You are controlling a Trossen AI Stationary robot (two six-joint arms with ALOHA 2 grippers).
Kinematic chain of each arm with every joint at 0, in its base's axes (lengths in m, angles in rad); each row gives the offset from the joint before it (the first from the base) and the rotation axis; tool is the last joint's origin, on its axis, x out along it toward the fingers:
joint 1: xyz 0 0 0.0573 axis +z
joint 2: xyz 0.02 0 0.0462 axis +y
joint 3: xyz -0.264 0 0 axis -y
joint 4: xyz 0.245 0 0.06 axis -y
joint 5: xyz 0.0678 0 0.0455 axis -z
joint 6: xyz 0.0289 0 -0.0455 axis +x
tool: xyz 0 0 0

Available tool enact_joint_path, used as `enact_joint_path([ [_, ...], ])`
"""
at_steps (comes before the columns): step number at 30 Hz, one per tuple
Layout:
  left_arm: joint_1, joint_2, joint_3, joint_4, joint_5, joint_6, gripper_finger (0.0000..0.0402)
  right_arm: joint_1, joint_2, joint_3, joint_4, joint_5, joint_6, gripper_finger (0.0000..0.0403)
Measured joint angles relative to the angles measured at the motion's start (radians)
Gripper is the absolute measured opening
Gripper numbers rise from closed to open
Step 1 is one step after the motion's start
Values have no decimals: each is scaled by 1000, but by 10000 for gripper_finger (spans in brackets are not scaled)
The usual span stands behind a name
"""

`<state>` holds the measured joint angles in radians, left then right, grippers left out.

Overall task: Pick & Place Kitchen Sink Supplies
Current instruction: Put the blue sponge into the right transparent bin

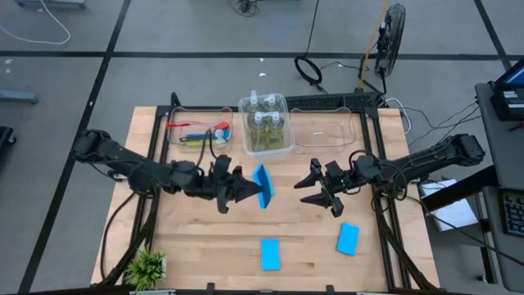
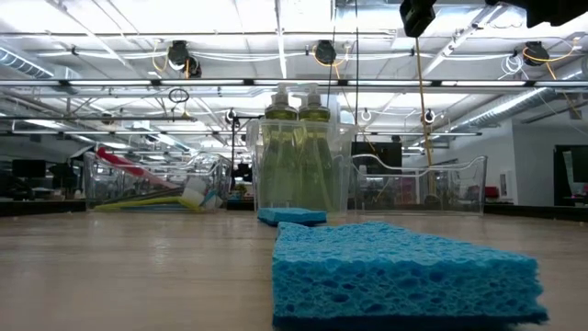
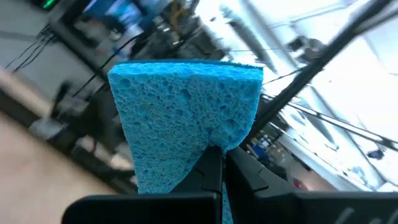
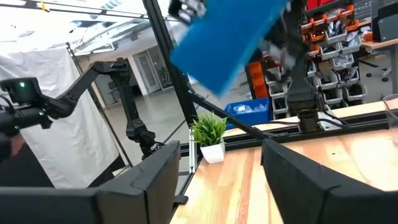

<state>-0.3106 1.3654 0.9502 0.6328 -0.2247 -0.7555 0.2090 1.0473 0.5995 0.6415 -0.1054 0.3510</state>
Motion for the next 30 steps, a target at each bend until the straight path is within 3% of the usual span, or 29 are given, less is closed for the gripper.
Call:
enact_joint_path([
  [8, 47, 79, 154, 1, 131, 117, 1, -18, 0, 1, 74, 19, -81, 285],
  [14, 90, 154, 251, -3, 148, 115, 1, 28, 0, 56, 44, 128, -444, 290],
  [19, 137, 158, 282, 1, 4, 111, 0, 98, 0, 105, -66, 386, -708, 287],
  [25, 167, 158, 284, -12, -147, 48, 0, 161, 0, 115, -3, 789, -937, 290],
  [30, 175, 168, 284, -26, -258, 15, 0, 173, 9, 116, 67, 890, -1052, 290],
])
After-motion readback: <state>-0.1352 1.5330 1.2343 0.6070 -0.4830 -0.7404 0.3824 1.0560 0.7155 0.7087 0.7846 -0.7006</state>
